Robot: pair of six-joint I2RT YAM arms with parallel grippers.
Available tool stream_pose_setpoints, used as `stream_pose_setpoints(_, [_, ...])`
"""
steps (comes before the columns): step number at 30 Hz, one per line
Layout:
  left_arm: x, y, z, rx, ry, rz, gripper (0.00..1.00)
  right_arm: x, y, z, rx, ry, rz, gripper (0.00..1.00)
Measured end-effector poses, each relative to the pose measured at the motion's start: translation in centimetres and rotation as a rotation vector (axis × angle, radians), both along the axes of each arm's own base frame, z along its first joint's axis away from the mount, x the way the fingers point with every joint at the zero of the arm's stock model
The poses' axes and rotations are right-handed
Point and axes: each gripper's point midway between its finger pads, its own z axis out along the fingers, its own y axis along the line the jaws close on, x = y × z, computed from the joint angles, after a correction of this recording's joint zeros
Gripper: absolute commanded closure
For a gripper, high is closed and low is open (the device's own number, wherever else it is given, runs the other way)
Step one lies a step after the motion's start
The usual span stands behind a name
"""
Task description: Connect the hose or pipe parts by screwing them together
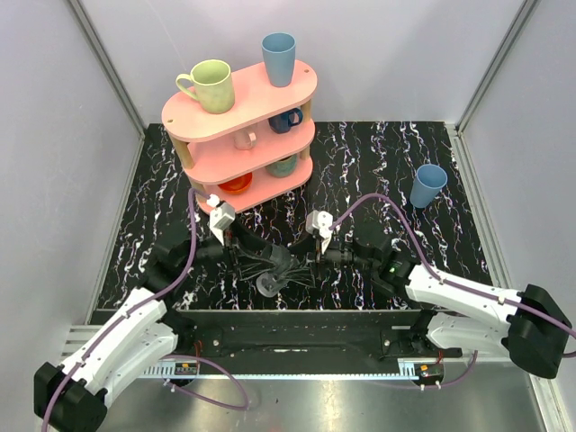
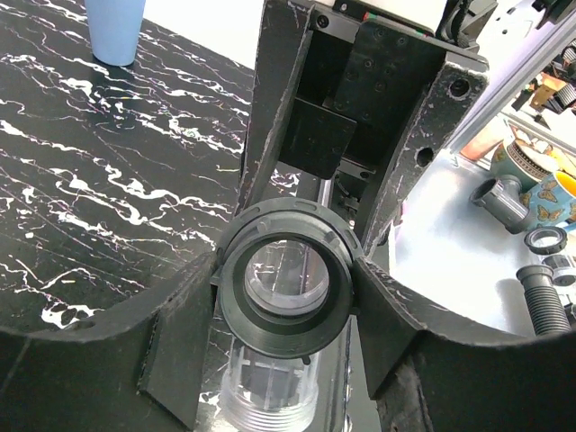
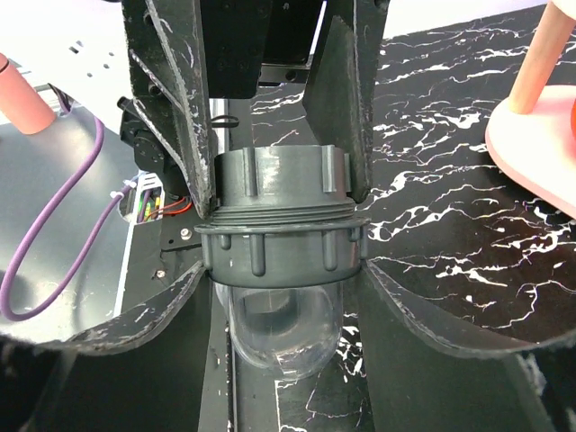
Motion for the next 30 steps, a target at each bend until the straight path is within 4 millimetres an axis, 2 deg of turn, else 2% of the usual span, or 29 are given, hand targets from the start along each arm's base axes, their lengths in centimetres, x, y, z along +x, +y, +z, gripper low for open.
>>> stream_pose_setpoints(1, [0.1,0.0,-0.1,0.011,0.009,0.005,0.31,0.0,0.0,-0.2,-0.004,0.005,-0.002,1.00])
stream_pose_setpoints(2, [0.2,0.1,-0.1,0.017,0.015,0.010,0.25,0.1,0.0,-0.2,-0.004,0.003,-0.004,1.00])
stream_pose_setpoints(5, [0.9,0.4,0.7,0.034,0.025,0.076,0.15,0.3,0.1,0.3,0.011,-0.018,-0.010,1.00])
stream_pose_setpoints(11, [1.5,1.5,2.4,0.030,0.100,0.206,0.12,1.1,-0.2,0.9,0.018,-0.094,-0.050,1.00])
stream_pose_setpoints(19, [2.8,3.4,4.1,0.076,0.344,0.415,0.12,3.0,-0.7,0.9,-0.018,-0.261,-0.123,1.00])
stream_pose_setpoints(22, [3.6,3.3,3.6,0.102,0.466,0.454,0.12,3.3,-0.8,1.1,-0.039,-0.377,-0.162,1.00])
stream_pose_setpoints(27, [4.3,2.9,1.9,0.109,0.675,0.484,0.13,1.4,0.2,1.0,-0.078,-0.576,-0.179,1.00])
stream_pose_setpoints(30, [4.3,2.8,1.7,0.098,0.743,0.490,0.13,1.4,0.3,1.2,-0.097,-0.654,-0.209,1.00])
